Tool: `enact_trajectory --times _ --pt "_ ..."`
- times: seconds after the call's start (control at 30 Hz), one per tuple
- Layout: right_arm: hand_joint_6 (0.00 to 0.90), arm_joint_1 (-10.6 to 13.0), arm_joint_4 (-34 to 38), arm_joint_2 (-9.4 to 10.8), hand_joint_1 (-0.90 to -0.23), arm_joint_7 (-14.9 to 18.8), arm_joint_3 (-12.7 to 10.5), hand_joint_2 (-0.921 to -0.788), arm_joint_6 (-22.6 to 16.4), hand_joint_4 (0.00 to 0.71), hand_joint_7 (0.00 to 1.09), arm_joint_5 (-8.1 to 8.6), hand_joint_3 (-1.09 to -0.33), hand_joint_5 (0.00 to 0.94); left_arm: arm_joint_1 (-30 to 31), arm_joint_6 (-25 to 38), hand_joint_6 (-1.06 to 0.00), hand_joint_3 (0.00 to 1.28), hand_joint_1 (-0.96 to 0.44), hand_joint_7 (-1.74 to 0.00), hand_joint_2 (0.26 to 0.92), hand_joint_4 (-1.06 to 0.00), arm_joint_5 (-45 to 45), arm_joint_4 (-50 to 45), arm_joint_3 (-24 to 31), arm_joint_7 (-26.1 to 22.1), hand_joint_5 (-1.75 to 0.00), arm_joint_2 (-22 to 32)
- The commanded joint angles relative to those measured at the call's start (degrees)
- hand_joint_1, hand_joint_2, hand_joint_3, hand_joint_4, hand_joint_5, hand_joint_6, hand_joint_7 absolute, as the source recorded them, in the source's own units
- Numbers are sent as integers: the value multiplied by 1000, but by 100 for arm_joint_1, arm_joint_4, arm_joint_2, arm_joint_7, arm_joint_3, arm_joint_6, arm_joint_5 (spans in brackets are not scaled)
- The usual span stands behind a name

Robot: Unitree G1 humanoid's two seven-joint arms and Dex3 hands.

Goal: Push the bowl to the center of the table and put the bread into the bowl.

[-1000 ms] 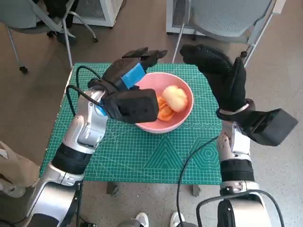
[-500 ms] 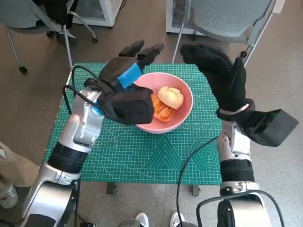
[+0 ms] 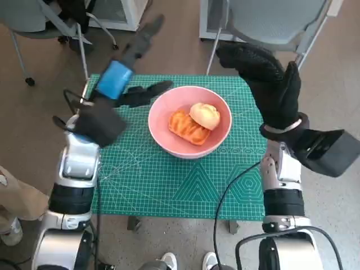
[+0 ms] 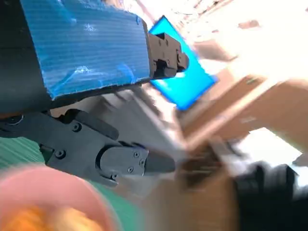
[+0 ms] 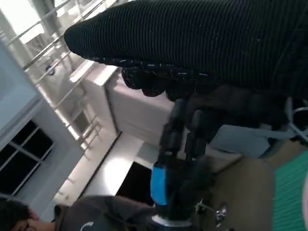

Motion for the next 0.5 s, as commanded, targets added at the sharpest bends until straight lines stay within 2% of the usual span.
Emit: enact_trajectory --times 0.03,0.17,0.33,0.5 --pt "1 28 -291 13 -752 -129 81 -921 219 46 220 4 -848 5 341 -303 -130 428 -699 -76 921 -11 -1187 -625 544 -360 -5 -258" --pt "2 1 -491 47 -748 -146 137 -921 240 48 225 21 -845 5 649 -154 -130 426 -739 -79 921 -20 -1458 -1222 624 -570 -9 -66" --pt "2 8 -585 54 -745 -159 174 -921 259 52 231 34 -842 6 794 -40 -125 421 -761 -80 921 -24 -1544 -1499 643 -570 -9 -31" --pt "3 -89 -547 40 -743 2 214 -921 106 49 234 100 -841 4 1054 -324 -123 412 -753 -83 921 -21 -1514 -1728 727 -539 -7 -45"
